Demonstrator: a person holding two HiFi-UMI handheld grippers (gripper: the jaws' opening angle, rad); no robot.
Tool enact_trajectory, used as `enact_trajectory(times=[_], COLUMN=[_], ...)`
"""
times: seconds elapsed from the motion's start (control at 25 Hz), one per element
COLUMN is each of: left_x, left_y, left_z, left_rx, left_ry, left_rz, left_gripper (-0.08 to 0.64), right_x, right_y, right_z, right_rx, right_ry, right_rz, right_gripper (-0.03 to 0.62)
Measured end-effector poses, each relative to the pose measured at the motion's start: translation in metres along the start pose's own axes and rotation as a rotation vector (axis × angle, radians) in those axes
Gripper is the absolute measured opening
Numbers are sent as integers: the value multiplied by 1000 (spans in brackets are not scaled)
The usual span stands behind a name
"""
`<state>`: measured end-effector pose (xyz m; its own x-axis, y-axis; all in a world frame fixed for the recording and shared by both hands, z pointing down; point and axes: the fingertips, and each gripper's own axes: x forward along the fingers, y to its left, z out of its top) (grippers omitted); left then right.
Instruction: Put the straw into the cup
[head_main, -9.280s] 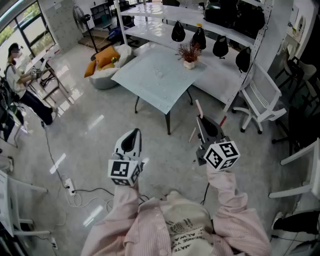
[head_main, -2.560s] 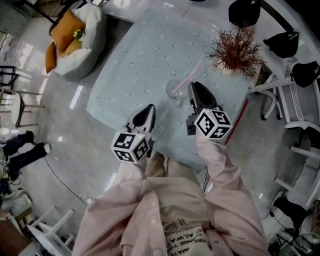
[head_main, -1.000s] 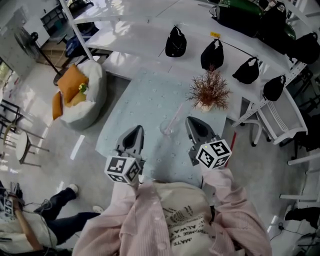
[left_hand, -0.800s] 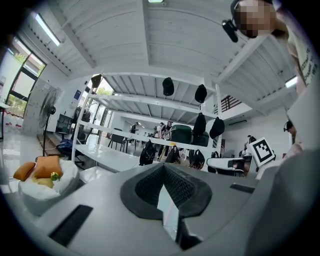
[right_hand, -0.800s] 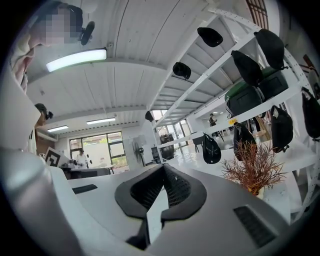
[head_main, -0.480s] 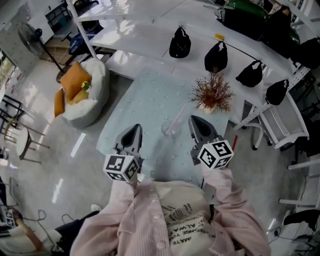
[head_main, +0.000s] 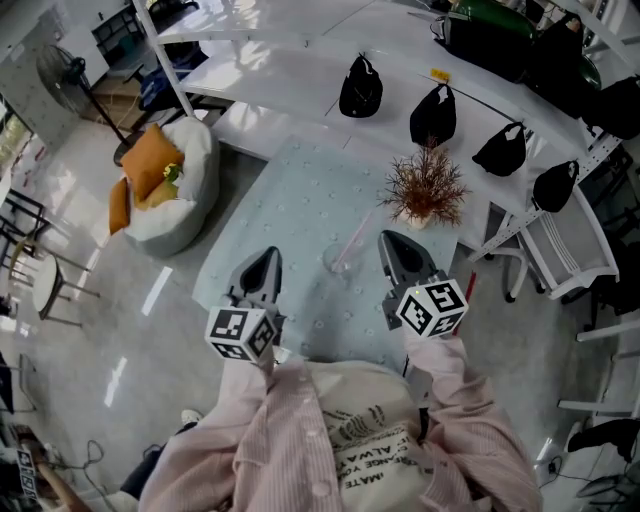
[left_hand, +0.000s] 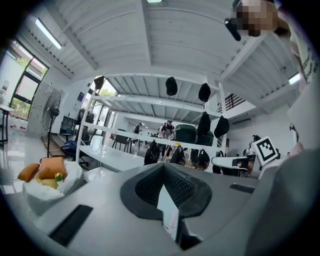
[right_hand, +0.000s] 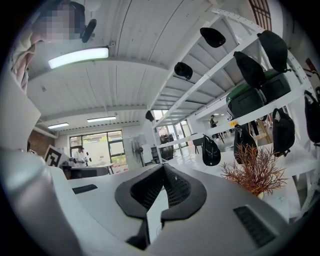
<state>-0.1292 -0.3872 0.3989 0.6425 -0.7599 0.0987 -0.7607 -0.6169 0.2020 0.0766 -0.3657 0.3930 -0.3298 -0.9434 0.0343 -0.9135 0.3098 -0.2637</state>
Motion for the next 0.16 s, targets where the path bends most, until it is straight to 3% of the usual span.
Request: enact_trajectory(times=[0.16], left_x=[2], left_y=[2], left_z=[0], left_rx=[-13], left_ry=[1], left_rz=[4], left_gripper=[-2], right_x=[2], right_y=[-2], right_z=[1], right_rx=[0], right_ry=[2], right_rz=[0], right_gripper=[0])
